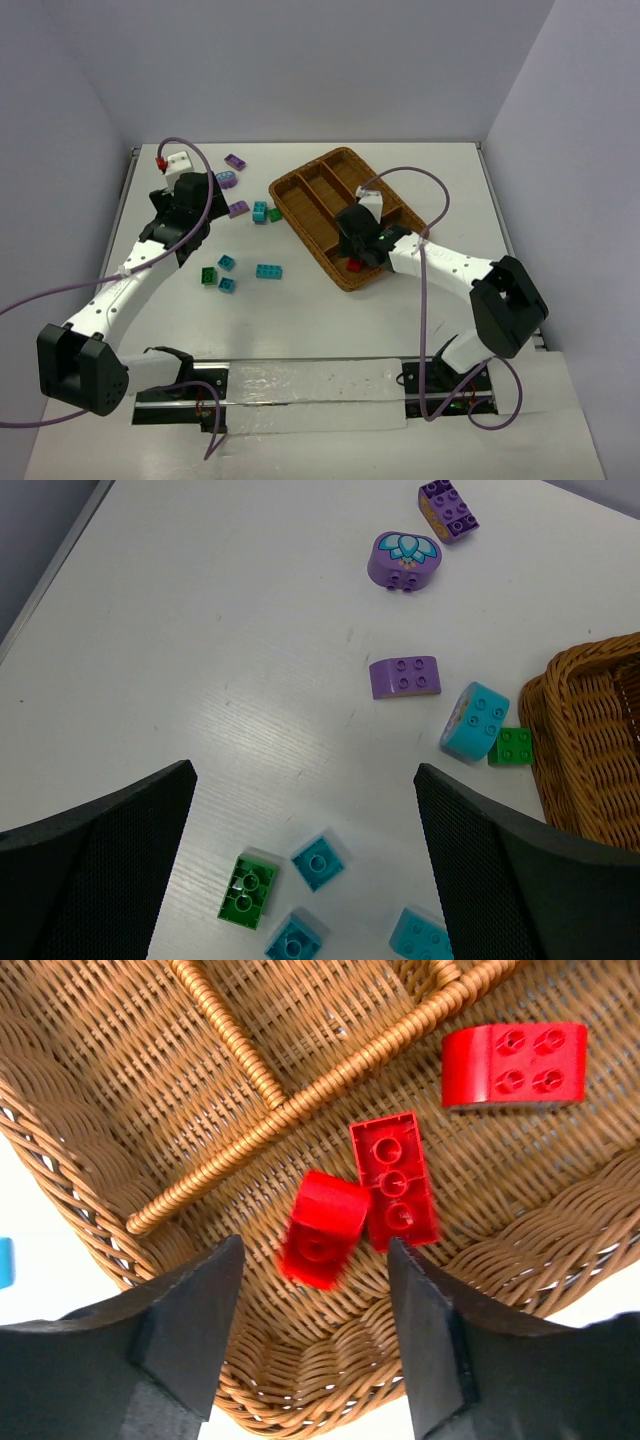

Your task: Sort the legos into containers by color

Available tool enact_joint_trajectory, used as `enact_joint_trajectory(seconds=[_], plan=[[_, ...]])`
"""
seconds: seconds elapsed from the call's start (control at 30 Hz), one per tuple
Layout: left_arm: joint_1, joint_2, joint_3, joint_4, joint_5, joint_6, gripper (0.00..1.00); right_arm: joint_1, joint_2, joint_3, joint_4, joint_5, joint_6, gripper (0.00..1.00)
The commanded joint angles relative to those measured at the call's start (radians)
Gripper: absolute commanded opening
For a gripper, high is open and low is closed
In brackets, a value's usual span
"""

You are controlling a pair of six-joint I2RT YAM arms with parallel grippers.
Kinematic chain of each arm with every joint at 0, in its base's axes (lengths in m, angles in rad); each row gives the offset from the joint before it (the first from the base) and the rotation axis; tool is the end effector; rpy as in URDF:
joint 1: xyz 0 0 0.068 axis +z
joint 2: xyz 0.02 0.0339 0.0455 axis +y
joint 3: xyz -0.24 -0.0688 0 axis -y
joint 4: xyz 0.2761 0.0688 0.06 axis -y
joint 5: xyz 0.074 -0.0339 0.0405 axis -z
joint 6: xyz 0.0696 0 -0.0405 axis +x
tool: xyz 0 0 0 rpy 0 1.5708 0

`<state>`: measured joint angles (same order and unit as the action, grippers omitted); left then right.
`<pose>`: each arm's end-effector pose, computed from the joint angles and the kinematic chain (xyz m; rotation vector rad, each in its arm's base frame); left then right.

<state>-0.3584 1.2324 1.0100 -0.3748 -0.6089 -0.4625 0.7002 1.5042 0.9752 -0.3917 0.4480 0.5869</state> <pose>0.3242 -0.0789 0.2638 -0.4419 2.0057 0.1558 0.2912 0.2060 0.1566 0.0474 2.3710 0.0472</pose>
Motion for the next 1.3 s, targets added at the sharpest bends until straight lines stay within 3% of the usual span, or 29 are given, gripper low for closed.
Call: enact_joint_trajectory(seconds=[0.0, 0.2, 0.37, 0.5, 0.63, 0.77, 1.0, 1.27], plan=[[-0.004, -0.012, 0.016, 0.008, 0.0, -0.005, 0.99, 0.004, -0.012, 0.025, 0.052, -0.004, -0.012, 0.71], [-0.003, -0.001, 0.025, -0.011, 0.025, -0.022, 0.99, 0.148, -0.018, 0.111, 0.117, -0.017, -0.149, 0.72], [0.004, 0.022, 0.051, -0.072, 0.019, -0.048, 0.99, 0.28, 0.101, 0.217, 0.174, -0.202, -0.412, 0.85], [0.035, 0.023, 0.072, -0.103, 0.052, -0.071, 0.99, 0.293, 0.226, 0.335, 0.136, -0.323, -0.502, 0.88], [0.124, 0.032, 0.094, -0.138, 0.153, -0.079, 0.99, 0.298, 0.343, 0.428, 0.092, -0.377, -0.571, 0.88], [0.144, 0.062, 0.119, -0.166, 0.196, -0.071, 0.99, 0.297, 0.432, 0.515, 0.044, -0.41, -0.642, 0.88], [0.147, 0.092, 0.138, -0.193, 0.231, -0.068, 0.99, 0.298, 0.572, 0.625, -0.006, -0.43, -0.665, 0.88], [0.146, 0.085, 0.136, -0.194, 0.212, -0.062, 0.99, 0.287, 0.645, 0.641, 0.009, -0.443, -0.649, 0.8]])
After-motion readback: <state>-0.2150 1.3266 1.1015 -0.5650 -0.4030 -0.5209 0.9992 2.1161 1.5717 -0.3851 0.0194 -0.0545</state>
